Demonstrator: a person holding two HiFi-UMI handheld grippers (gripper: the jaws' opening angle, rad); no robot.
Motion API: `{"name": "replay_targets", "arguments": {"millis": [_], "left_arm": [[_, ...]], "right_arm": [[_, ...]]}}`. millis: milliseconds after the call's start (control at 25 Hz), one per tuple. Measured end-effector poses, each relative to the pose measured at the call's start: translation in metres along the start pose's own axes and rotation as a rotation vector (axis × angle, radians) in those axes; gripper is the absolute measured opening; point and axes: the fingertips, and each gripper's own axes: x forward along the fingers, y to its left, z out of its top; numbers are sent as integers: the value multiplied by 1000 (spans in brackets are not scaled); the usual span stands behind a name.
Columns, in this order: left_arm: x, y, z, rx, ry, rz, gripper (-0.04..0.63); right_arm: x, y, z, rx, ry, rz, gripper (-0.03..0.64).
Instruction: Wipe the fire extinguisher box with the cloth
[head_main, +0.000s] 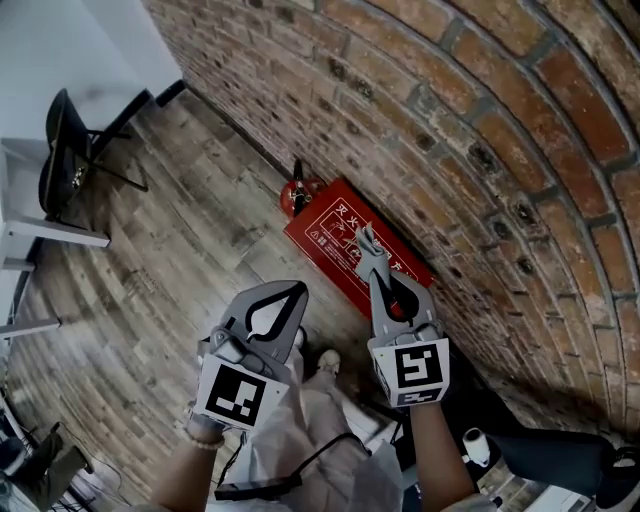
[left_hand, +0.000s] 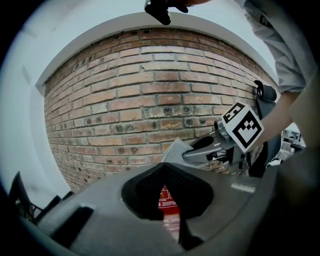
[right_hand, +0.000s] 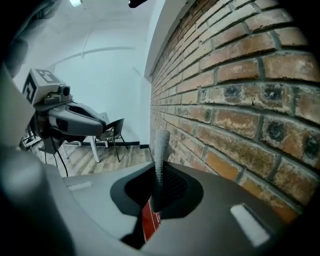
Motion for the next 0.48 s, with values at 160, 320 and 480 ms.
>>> {"name": "replay_targets", "arguments": {"millis": [160,320,480], "left_arm": [[10,15,-14,-22,6,2,-3],[20,31,-32,-33,25,9,-3],[28,45,-48,-45,36,20,-3]], "right_arm": [[28,0,-8,9,11,-5,17],[51,-3,-11,9,7,-18,17],[75,-3,-14,30,6,-9,17]]}}
